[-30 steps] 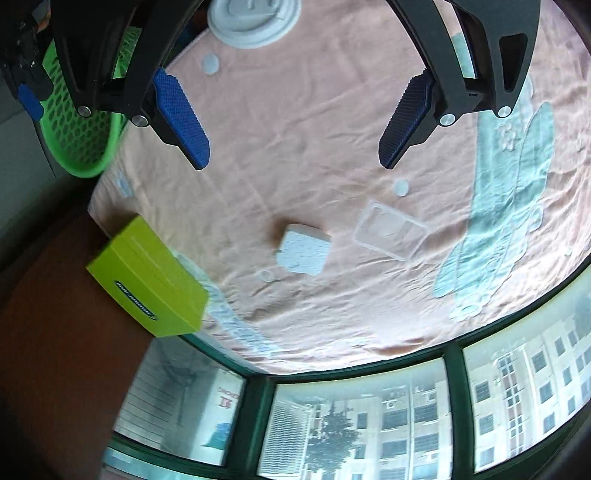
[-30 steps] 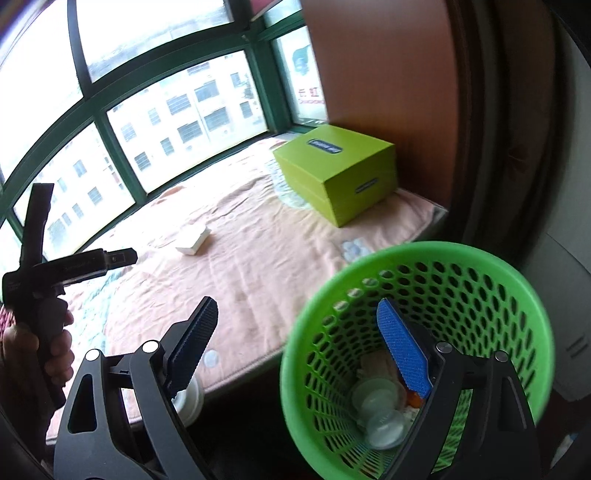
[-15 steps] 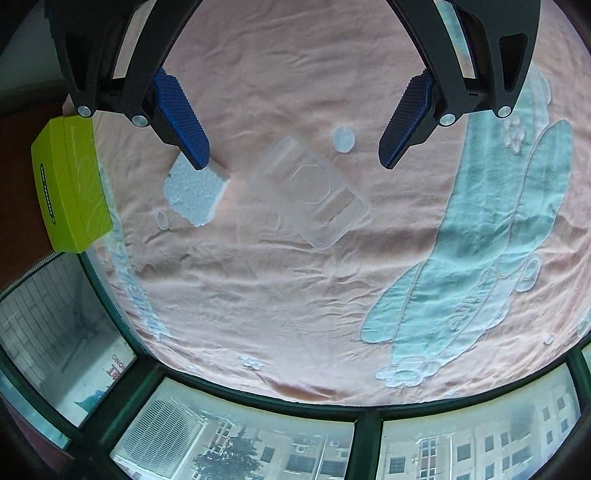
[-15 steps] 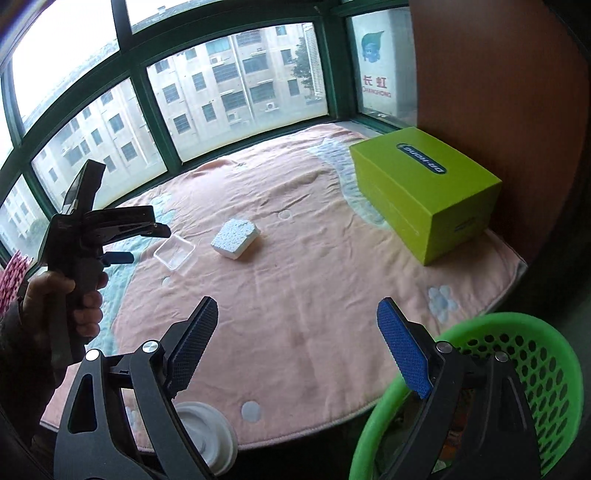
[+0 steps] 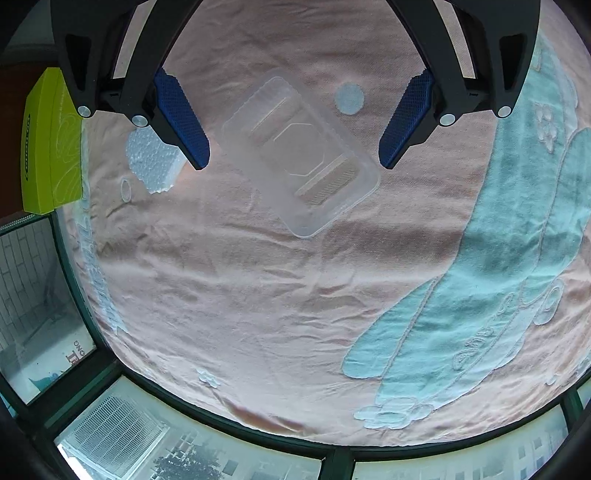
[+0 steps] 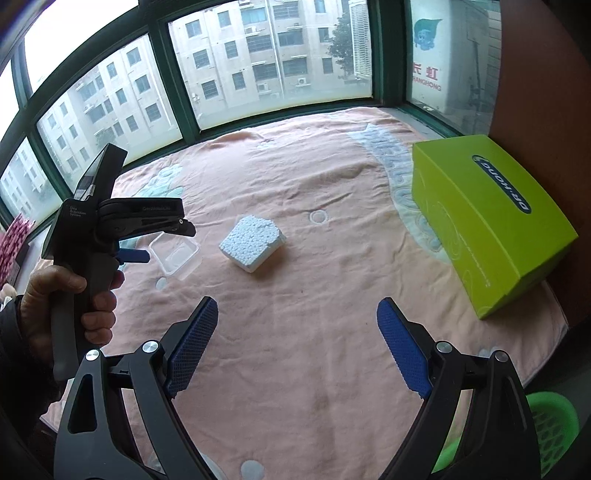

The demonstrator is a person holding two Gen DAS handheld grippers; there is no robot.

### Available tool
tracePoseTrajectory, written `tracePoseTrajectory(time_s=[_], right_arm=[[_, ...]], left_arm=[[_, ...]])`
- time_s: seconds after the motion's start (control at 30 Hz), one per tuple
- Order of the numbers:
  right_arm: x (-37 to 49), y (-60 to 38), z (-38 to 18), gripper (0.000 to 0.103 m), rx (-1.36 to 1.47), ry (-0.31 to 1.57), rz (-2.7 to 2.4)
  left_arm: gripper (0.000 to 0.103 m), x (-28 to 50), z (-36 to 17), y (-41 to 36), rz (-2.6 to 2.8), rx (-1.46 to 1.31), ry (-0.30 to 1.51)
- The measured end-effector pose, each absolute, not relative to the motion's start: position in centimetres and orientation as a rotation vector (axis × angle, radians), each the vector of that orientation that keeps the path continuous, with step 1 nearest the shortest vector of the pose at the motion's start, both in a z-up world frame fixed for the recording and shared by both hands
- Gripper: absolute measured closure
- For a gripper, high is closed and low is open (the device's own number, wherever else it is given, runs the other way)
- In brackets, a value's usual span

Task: Collect trash
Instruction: 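Grasp the clear plastic tray with the left tool while the right tool grasps the white foam block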

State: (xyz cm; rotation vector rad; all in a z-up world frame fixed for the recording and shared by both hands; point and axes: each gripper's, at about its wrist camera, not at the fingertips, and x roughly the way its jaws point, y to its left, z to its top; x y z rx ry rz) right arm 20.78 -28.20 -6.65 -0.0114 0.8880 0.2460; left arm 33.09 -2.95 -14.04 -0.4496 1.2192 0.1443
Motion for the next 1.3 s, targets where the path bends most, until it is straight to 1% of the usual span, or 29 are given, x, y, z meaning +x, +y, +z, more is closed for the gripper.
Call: tracePoseTrajectory(time_s=[0.07, 0.13, 0.2, 0.43, 0.47, 0.5, 0.63, 0.7, 0.87, 1.07, 1.13, 1.2, 1.3], right_arm=[[21.3, -27.9, -7.0, 0.016, -0.013, 0.895, 0.255], [21.8, -27.6, -7.4, 0.016, -0.014, 0.901, 0.263], [22.3, -27.3, -7.9, 0.016, -0.015, 0.911, 0.268], [24.2, -26.1, -9.4, 0.016, -0.023, 0.936, 0.288], [24.6, -25.9, -9.7, 0.016, -0.014, 0.943, 0.292], [25.0, -25.8, -9.9, 0.016, -0.004, 0.950, 0.296], [26.6, -24.7, -10.8, 0.016, 0.041, 0.977, 0.304], [27.5, -24.2, -11.3, 0.016, 0.065, 0.991, 0.303], [28.9, -24.0, -12.1, 0.016, 0.133, 1.022, 0.286], [29.0, -24.6, -12.6, 0.016, 0.130, 1.030, 0.267], [29.1, -24.7, -12.6, 0.016, 0.137, 1.031, 0.264], [29.3, -24.8, -12.6, 0.016, 0.146, 1.030, 0.266], [29.7, -24.4, -12.6, 0.016, 0.155, 1.030, 0.267]], left_arm=[[0.013, 33.4, -14.6, -2.8, 0.154, -0.459, 1.233], [0.016, 33.5, -14.8, -2.6, 0.143, -0.476, 1.236], [0.025, 33.5, -14.9, -2.7, 0.134, -0.463, 1.237], [0.027, 33.3, -14.5, -2.4, 0.105, -0.424, 1.215], [0.030, 33.1, -14.2, -2.2, 0.099, -0.425, 1.209], [0.046, 33.0, -14.0, -2.0, 0.085, -0.425, 1.204], [0.047, 32.6, -13.2, -1.4, 0.052, -0.401, 1.190], [0.049, 32.5, -12.9, -1.1, 0.047, -0.382, 1.178], [0.049, 32.7, -13.7, 0.0, 0.042, -0.432, 1.202], [0.049, 32.4, -14.7, -0.4, 0.023, -0.449, 1.220], [0.059, 32.3, -14.9, -0.5, 0.021, -0.447, 1.226], [0.076, 32.2, -15.0, -0.4, 0.006, -0.450, 1.228], [0.089, 32.0, -14.8, -0.1, 0.000, -0.432, 1.221]])
